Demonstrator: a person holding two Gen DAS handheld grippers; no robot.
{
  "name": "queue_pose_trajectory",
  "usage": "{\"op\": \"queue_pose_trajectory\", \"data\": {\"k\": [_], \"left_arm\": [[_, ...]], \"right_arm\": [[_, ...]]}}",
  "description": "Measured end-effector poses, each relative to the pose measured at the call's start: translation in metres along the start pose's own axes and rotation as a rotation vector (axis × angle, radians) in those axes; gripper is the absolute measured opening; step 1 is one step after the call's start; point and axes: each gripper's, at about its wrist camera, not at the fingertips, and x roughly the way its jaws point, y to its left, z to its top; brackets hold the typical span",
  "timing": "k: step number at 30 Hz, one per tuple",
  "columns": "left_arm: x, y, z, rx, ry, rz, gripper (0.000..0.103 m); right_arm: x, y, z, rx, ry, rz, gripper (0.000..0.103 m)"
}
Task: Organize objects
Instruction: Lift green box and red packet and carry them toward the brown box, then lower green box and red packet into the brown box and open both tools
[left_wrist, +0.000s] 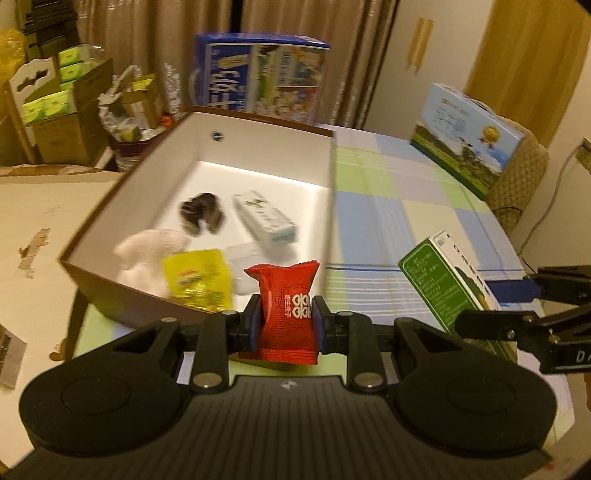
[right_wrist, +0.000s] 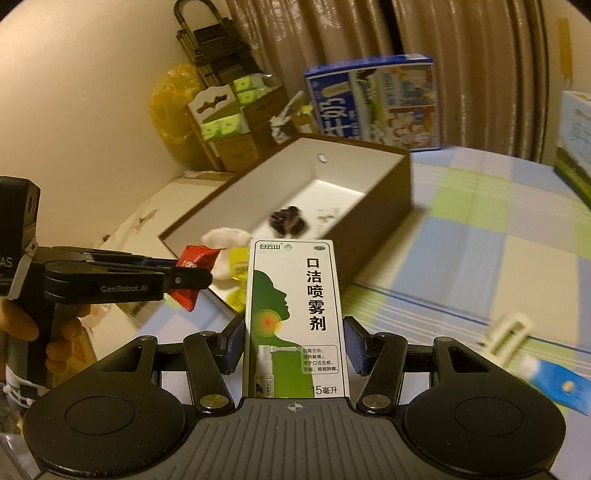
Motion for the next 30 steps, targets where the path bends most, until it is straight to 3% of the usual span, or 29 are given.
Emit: {"op": "queue_pose_trajectory", "data": {"k": [16, 30], "left_arm": [[0.033, 0.072, 0.057, 0.003, -0.005, 0.057, 0.023], [0.107, 0.088, 0.113, 0.076, 0.034, 0.085, 0.023]], "right_arm": [[0.083, 0.028, 0.073, -0.002, -0.009, -0.046, 0.052], [0.166, -0.018, 0.143, 0.008, 0.039, -0.210, 0.052]]}}
